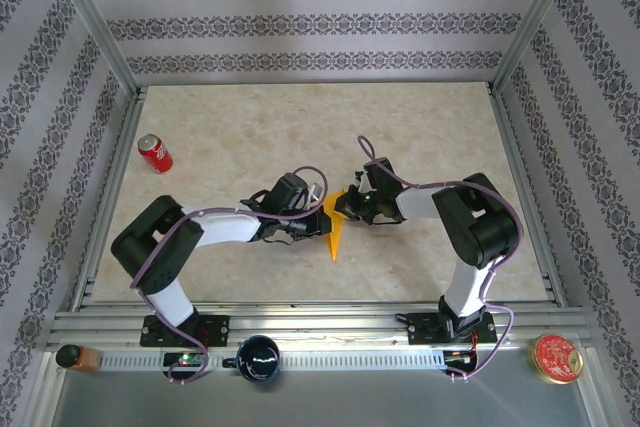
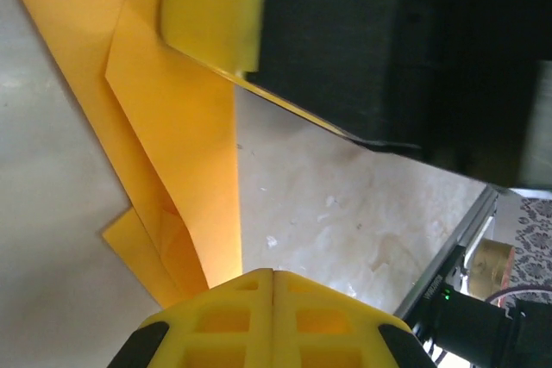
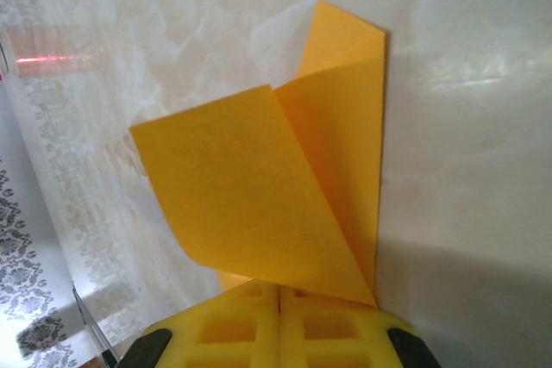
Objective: Fold a paper plane with a square sheet of paper (pick it up from the middle)
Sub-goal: Fold the wing for the fifth time at the center of the table.
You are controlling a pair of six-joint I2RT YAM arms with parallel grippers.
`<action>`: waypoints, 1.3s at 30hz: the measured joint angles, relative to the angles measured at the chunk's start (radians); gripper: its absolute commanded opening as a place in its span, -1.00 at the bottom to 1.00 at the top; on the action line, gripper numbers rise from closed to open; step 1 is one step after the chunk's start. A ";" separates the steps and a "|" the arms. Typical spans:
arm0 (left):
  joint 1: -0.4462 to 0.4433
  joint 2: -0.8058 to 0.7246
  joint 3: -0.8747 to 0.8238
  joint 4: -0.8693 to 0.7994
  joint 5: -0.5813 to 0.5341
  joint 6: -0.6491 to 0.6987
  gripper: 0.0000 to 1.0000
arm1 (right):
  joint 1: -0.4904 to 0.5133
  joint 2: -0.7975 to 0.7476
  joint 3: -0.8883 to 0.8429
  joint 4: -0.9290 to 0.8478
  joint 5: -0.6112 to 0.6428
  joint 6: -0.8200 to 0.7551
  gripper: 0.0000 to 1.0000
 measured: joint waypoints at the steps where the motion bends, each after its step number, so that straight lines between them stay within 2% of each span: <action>1: 0.000 0.016 0.008 0.011 0.002 -0.005 -0.99 | 0.000 0.000 0.000 0.000 0.000 0.004 -0.88; 13: 0.000 0.108 0.068 0.091 0.018 -0.030 -1.00 | 0.000 -0.001 -0.005 0.008 0.001 0.010 -0.88; 27: -0.001 0.150 0.085 -0.007 -0.025 0.016 -1.00 | -0.005 -0.013 -0.005 -0.018 0.001 0.002 -0.78; 33: -0.007 0.149 0.080 -0.008 -0.027 0.068 -1.00 | -0.069 -0.098 -0.009 -0.094 -0.015 -0.062 -0.66; 39: -0.019 0.122 0.056 -0.032 -0.025 0.185 -1.00 | -0.178 -0.254 -0.043 -0.117 -0.075 -0.164 -0.84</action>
